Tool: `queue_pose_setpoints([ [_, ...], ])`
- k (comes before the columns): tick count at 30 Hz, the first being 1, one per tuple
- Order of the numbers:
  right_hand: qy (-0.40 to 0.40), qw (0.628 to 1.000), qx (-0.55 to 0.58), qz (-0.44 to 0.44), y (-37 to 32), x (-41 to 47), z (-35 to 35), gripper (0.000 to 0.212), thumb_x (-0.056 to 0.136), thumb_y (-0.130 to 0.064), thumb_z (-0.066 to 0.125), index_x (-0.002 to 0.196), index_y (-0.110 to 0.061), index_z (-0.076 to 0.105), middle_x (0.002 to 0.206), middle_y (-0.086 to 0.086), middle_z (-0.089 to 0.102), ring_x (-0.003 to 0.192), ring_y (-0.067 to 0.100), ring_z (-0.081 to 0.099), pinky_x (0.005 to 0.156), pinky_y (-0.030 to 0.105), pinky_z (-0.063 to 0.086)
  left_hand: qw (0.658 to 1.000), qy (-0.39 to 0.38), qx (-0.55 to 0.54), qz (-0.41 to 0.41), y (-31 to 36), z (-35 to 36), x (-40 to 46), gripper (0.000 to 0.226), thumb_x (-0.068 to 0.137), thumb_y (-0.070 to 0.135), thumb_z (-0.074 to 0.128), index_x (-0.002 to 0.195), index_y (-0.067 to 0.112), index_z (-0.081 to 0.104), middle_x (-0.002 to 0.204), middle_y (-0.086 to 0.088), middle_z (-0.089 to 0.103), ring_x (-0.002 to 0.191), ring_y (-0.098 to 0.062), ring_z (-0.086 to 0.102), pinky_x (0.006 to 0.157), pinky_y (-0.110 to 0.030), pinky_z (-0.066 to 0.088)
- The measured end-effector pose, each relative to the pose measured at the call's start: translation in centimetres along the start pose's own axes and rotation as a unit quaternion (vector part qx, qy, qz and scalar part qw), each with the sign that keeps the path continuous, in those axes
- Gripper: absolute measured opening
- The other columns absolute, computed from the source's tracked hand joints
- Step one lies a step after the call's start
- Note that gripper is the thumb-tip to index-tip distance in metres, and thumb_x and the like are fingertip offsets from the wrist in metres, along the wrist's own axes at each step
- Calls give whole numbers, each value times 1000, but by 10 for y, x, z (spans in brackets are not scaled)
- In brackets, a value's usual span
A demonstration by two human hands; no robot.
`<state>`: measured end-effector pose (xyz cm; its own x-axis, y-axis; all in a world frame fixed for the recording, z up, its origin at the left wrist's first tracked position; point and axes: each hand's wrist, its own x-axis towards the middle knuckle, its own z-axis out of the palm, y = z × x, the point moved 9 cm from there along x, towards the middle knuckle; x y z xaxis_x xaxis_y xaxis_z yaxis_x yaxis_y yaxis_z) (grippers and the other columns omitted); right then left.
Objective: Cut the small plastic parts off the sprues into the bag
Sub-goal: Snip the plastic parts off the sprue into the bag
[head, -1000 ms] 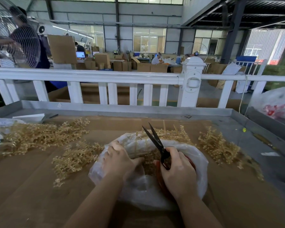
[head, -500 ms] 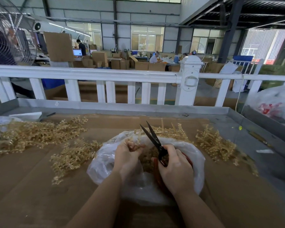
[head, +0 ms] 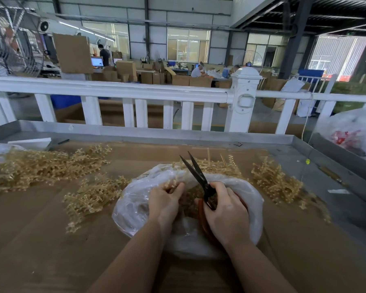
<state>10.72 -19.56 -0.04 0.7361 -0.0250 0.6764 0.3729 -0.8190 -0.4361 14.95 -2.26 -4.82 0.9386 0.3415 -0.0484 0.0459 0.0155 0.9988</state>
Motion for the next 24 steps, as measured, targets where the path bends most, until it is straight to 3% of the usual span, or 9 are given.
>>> queue_pose_setpoints([
  [2, -1, 1000, 4, -2, 0, 0, 0, 35, 76, -26, 77, 106, -16, 62, 88, -1, 66, 85, 16, 63, 72, 25, 50, 994, -7, -104, -42, -8, 0, 0, 15, 88, 21, 67, 91, 7, 71, 91, -15, 72, 92, -29, 69, 87, -44, 55],
  [6, -8, 1000, 16, -13, -3, 0, 2, 37, 75, -27, 79, 106, -19, 61, 89, -4, 66, 85, 15, 63, 72, 22, 49, 953, -23, -295, -65, -11, -1, 5, 15, 96, 18, 55, 96, 8, 66, 79, -5, 74, 74, -14, 72, 69, -26, 58],
  [8, -13, 1000, 21, -18, -4, 0, 3, 39, 74, -28, 79, 107, -19, 61, 91, -5, 66, 86, 14, 63, 73, 22, 48, 936, -32, -343, -67, -9, -1, 4, 16, 97, 17, 52, 99, 8, 65, 80, -4, 72, 70, -11, 71, 67, -22, 58],
  [10, -20, 999, 25, -22, -4, 0, 4, 40, 74, -30, 80, 108, -19, 61, 92, -6, 67, 88, 13, 62, 74, 20, 47, 931, -44, -355, -74, -10, -2, 4, 15, 94, 12, 55, 105, 7, 64, 83, -4, 72, 72, -10, 71, 68, -23, 58],
  [14, -47, 998, 31, -28, -5, -1, 8, 42, 76, -37, 77, 111, -22, 60, 96, -9, 66, 90, 8, 60, 76, 17, 45, 928, -52, -358, -85, -13, 0, 3, 39, 87, -8, 57, 124, 4, 55, 119, -13, 65, 108, -24, 64, 90, -32, 52],
  [15, -53, 998, 34, -30, -6, -2, 8, 42, 76, -38, 76, 111, -23, 60, 97, -10, 66, 91, 6, 60, 76, 16, 46, 929, -45, -356, -88, -13, -1, 3, 39, 87, -8, 57, 124, 4, 55, 120, -14, 64, 108, -25, 64, 89, -32, 52],
  [19, -61, 997, 38, -31, -6, -3, 9, 43, 76, -38, 76, 112, -23, 59, 99, -11, 65, 93, 6, 60, 78, 17, 48, 929, -18, -358, -91, -13, -4, 3, 13, 89, 4, 61, 100, 9, 64, 86, -5, 68, 68, -10, 68, 60, -22, 55],
  [21, -59, 997, 37, -26, -6, -3, 9, 44, 76, -38, 77, 113, -23, 59, 99, -9, 66, 92, 8, 61, 78, 21, 51, 924, -8, -369, -99, -15, -6, 4, 7, 91, 10, 60, 97, 10, 63, 85, -6, 68, 66, -11, 68, 53, -21, 54],
  [24, -62, 997, 34, -20, -6, -3, 9, 45, 76, -38, 77, 115, -23, 59, 101, -8, 66, 94, 11, 62, 79, 26, 54, 921, -10, -377, -99, -16, -6, 5, 19, 93, 15, 59, 110, 7, 60, 93, -9, 69, 69, -14, 71, 54, -23, 56],
])
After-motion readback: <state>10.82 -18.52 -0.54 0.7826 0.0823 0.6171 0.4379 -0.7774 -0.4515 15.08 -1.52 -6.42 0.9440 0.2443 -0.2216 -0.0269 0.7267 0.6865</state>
